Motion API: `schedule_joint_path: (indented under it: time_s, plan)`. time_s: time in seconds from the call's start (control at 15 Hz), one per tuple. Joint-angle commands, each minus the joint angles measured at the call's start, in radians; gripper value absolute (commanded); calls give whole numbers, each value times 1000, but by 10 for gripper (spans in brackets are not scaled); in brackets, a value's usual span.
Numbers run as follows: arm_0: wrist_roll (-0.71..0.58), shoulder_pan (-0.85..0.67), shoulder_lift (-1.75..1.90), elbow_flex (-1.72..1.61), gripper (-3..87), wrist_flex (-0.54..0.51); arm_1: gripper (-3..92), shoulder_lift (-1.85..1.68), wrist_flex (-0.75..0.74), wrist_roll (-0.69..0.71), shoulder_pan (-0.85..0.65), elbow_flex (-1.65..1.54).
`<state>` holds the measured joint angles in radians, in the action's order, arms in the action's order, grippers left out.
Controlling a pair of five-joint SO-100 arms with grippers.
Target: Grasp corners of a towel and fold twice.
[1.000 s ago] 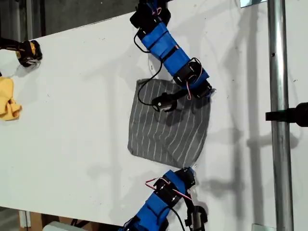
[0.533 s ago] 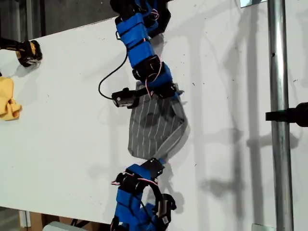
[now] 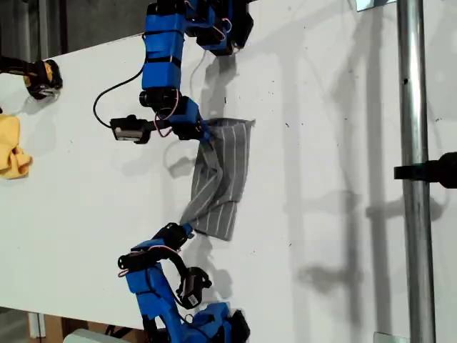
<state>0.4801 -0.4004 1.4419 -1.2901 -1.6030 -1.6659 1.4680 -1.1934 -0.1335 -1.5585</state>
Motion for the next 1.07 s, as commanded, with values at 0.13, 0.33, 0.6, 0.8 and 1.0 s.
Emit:
schedule_joint_path:
  time_s: [0.13, 0.33, 0.6, 0.8, 1.0]
  plan:
    - [-35, -78, -117, 163, -10, 14, -2, -89, 41, 89, -156, -12]
    - [-40, -115, -144, 173, -10, 32, -2, -156, 51, 135, -239, -67]
    - [-26, -95, -144, 124, -10, 38, -2, -170, 38, 112, -187, -110]
    - [52, 5, -150, 41, -10, 67, -2, -87, -8, 34, -49, -149]
    - [137, 84, -150, -49, -10, 94, -2, -25, -94, -21, 28, -229]
